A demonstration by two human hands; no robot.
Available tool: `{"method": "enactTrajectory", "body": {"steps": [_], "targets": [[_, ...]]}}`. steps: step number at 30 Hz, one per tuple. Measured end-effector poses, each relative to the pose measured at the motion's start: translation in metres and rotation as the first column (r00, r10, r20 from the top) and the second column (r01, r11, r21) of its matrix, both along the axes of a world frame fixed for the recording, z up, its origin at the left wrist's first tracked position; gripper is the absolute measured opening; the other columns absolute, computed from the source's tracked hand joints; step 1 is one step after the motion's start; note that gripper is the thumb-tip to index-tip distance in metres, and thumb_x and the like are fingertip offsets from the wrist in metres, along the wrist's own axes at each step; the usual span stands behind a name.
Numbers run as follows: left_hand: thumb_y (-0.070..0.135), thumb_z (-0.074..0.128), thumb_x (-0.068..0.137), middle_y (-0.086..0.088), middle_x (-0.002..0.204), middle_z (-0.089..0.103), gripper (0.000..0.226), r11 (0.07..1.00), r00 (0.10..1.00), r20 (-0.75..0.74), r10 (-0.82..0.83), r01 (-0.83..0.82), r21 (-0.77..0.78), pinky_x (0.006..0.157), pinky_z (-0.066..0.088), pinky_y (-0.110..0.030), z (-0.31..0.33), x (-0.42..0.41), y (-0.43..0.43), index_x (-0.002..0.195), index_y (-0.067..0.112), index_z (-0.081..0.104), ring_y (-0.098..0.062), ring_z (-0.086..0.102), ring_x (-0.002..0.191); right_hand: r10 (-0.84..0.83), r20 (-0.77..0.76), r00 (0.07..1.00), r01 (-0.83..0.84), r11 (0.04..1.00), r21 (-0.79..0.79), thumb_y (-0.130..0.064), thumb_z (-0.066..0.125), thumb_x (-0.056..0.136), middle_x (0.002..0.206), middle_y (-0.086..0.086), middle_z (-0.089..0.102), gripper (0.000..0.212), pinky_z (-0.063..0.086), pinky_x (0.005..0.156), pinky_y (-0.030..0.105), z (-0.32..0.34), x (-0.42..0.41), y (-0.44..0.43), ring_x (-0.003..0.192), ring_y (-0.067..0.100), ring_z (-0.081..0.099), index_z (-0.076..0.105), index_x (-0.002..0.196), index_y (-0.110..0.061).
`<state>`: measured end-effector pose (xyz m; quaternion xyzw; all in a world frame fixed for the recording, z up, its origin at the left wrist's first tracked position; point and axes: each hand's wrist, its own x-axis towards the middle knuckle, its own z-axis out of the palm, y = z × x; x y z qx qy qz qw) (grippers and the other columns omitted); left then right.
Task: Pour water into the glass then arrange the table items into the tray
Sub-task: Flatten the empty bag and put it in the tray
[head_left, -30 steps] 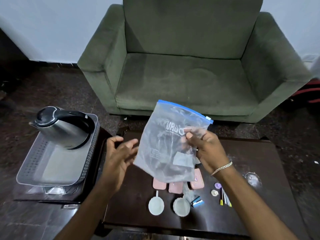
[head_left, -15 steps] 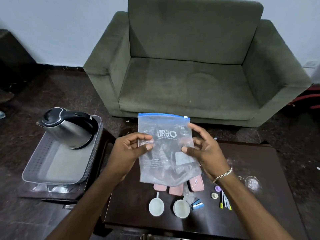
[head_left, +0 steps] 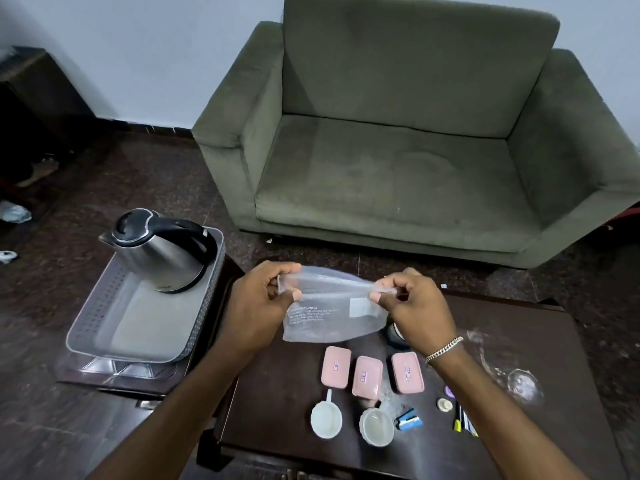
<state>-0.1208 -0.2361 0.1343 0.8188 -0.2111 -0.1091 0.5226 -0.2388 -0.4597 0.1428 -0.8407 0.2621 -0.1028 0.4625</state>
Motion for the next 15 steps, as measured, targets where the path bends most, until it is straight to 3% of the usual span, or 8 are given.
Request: {"method": "enactTrajectory", "body": {"steps": [3, 7, 9, 11, 13, 15], "targets": [[0.010, 0.074, 0.090, 0.009, 0.101, 0.059, 0.012, 0.993, 0.992, 0.116, 0.054, -0.066, 0.099, 0.076, 0.045, -0.011, 0.002, 0.015, 0.022, 0.094, 0.021, 0.073, 0.001, 0.059, 0.089, 0.091, 0.005, 0.996, -0.090, 0.993, -0.078, -0.020, 0.076, 0.083, 0.092, -0.003, 0.055, 0.010, 0.044, 0.083, 0.031, 0.003, 0.018, 0.017, 0.090, 0.015, 0.056, 0.070, 0.076, -0.018], [0.023, 0.064, 0.099, 0.008, 0.088, 0.061, 0.013, 0.982, 0.990, 0.054, 0.128, -0.135, 0.135, 0.072, 0.046, -0.025, 0.002, 0.042, 0.072, 0.091, 0.031, 0.056, -0.004, 0.058, 0.080, 0.233, 0.088, 0.968, -0.238, 0.970, 0.043, -0.025, 0.069, 0.089, 0.080, -0.008, 0.067, 0.007, 0.052, 0.075, 0.039, 0.003, 0.048, 0.061, 0.075, 0.005, 0.062, 0.063, 0.089, -0.022], [0.021, 0.065, 0.098, 0.003, 0.080, 0.062, 0.019, 0.963, 0.975, 0.054, 0.217, -0.223, 0.152, 0.067, 0.047, -0.029, 0.001, 0.058, 0.101, 0.095, 0.030, 0.048, -0.006, 0.060, 0.071, 0.233, 0.121, 0.965, -0.249, 0.959, 0.134, -0.021, 0.070, 0.087, 0.077, 0.001, 0.068, 0.029, 0.056, 0.070, 0.045, -0.002, 0.066, 0.091, 0.070, 0.019, 0.066, 0.058, 0.109, -0.035], [0.012, 0.068, 0.093, 0.002, 0.079, 0.060, 0.029, 0.940, 0.952, 0.125, 0.280, -0.298, 0.165, 0.066, 0.047, -0.027, 0.001, 0.078, 0.133, 0.097, 0.029, 0.044, -0.005, 0.059, 0.068, 0.231, 0.189, 0.955, -0.273, 0.931, 0.244, -0.012, 0.069, 0.085, 0.074, 0.013, 0.059, 0.049, 0.056, 0.053, 0.039, -0.010, 0.088, 0.124, 0.058, 0.030, 0.060, 0.054, 0.121, -0.041], [0.003, 0.065, 0.090, 0.004, 0.079, 0.060, 0.026, 0.931, 0.945, 0.216, 0.247, -0.293, 0.219, 0.070, 0.047, -0.025, -0.002, 0.100, 0.163, 0.091, 0.025, 0.049, -0.003, 0.059, 0.069, 0.234, 0.236, 0.943, -0.300, 0.905, 0.302, -0.004, 0.066, 0.085, 0.078, 0.003, 0.060, 0.039, 0.052, 0.045, 0.031, -0.023, 0.112, 0.156, 0.054, 0.021, 0.058, 0.064, 0.108, -0.036], [-0.006, 0.060, 0.086, 0.009, 0.082, 0.065, 0.029, 0.908, 0.944, 0.285, 0.167, -0.260, 0.328, 0.075, 0.047, -0.017, -0.011, 0.122, 0.191, 0.083, 0.022, 0.063, -0.006, 0.061, 0.077, 0.247, 0.210, 0.946, -0.298, 0.919, 0.258, -0.003, 0.062, 0.087, 0.082, -0.006, 0.064, 0.027, 0.054, 0.052, 0.030, -0.040, 0.137, 0.187, 0.062, 0.013, 0.062, 0.074, 0.089, -0.027]]}}
